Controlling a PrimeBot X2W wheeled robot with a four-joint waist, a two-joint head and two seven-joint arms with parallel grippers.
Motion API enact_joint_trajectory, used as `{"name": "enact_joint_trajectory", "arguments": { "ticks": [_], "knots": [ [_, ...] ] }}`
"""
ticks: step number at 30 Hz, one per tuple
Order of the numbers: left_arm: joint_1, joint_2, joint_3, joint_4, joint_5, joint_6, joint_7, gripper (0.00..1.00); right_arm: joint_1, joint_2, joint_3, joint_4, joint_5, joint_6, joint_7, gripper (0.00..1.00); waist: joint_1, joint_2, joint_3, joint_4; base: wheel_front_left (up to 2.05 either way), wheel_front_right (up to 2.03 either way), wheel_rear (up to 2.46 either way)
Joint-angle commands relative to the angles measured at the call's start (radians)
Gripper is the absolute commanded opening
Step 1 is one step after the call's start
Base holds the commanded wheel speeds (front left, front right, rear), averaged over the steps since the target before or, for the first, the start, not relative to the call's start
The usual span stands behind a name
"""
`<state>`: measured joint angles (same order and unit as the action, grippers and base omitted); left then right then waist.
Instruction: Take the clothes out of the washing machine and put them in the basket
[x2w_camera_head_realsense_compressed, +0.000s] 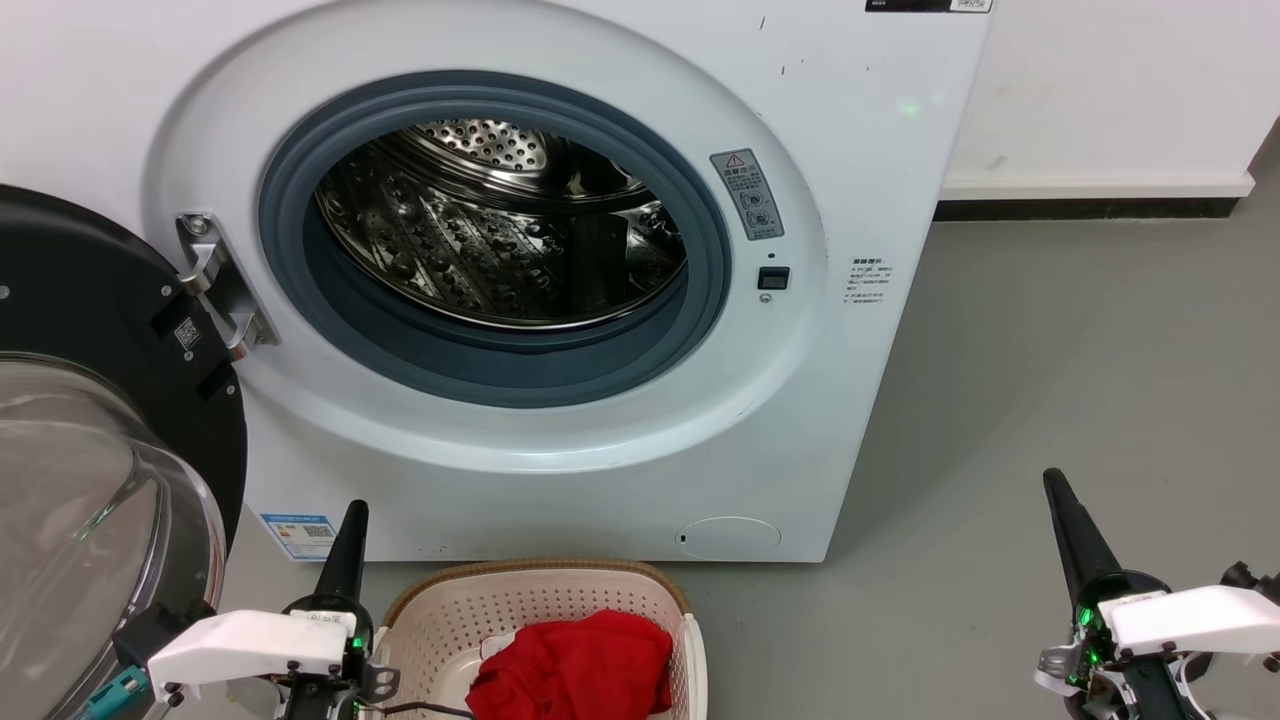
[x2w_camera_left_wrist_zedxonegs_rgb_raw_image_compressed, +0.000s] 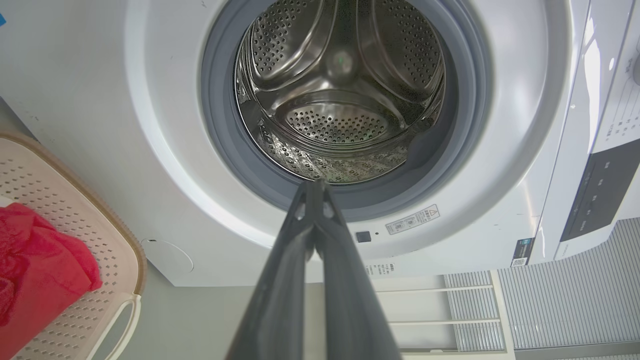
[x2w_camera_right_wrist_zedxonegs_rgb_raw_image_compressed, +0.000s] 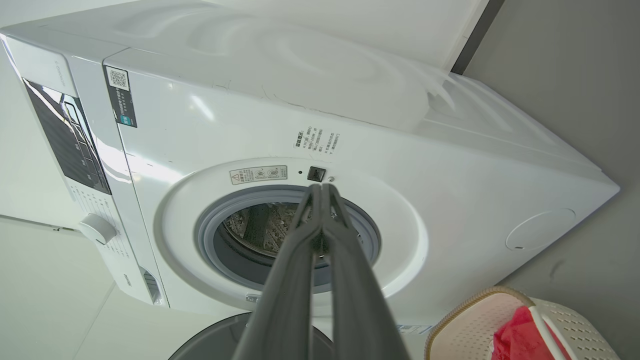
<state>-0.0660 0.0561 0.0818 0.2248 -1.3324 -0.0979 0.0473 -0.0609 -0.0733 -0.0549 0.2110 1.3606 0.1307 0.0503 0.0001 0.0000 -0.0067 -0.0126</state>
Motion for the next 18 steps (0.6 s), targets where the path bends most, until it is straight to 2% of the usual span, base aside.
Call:
{"name": "enact_joint_trajectory", "arguments": {
  "ticks": [1,18],
  "knots": [
    [-0.020,0.000,0.006,-0.001,-0.018,-0.008,0.005,0.00,-0.024,-0.003,-0.003,0.000,0.021,0.000,0.004,0.00,-0.0001,0.0000,0.000,0.000,0.00,0.00,0.00],
    [-0.035,-0.003,0.021,0.012,-0.161,-0.023,0.040,0.00,-0.038,0.000,-0.018,0.019,0.159,0.000,0.025,0.00,-0.0001,0.0000,0.005,0.006,0.00,0.00,0.00]
  ]
}}
